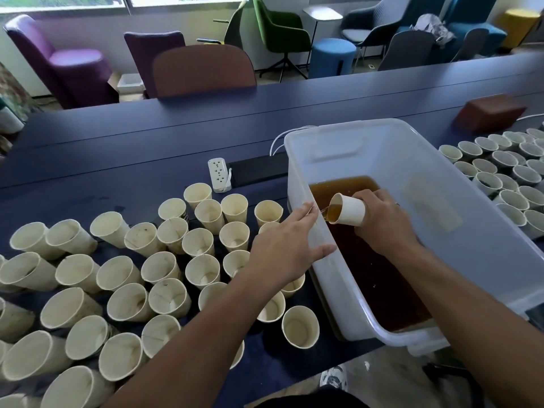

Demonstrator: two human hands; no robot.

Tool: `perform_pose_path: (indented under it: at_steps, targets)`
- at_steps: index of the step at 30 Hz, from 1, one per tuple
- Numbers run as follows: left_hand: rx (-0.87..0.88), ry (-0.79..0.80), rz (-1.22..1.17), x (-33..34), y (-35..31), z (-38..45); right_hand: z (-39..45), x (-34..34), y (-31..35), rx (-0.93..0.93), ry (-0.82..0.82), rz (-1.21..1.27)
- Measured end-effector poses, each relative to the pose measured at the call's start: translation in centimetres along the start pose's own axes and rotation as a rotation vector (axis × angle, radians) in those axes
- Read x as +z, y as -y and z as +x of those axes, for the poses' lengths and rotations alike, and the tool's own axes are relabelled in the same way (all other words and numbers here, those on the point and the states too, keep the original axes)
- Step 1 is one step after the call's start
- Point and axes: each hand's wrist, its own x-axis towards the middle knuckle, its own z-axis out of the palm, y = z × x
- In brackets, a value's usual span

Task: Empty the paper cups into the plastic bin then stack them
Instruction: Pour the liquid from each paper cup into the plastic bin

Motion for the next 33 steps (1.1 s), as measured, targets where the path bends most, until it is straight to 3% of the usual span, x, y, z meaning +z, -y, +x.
perform_pose_path:
  at_steps: [17, 22, 30, 33]
  targets:
    - [-0.013, 0.024, 0.046, -0.5, -0.6, -0.2, -0.6, 0.1, 0.6, -0.179, -0.156, -0.107]
    - [-0.022, 0.029, 0.046, -0.6, -0.5, -0.1, -0.6, -0.4, 1.2, -0.183, -0.274, -0.150]
    - [-0.028, 0.033, 0.031, -0.5, -0.5, -0.1, -0.6, -0.7, 1.1, -0.156, -0.297, -0.163]
    - [-0.033, 0.035, 0.033, -0.6, -0.6, -0.2, -0.7, -0.3, 1.1, -0.150, -0.194, -0.188]
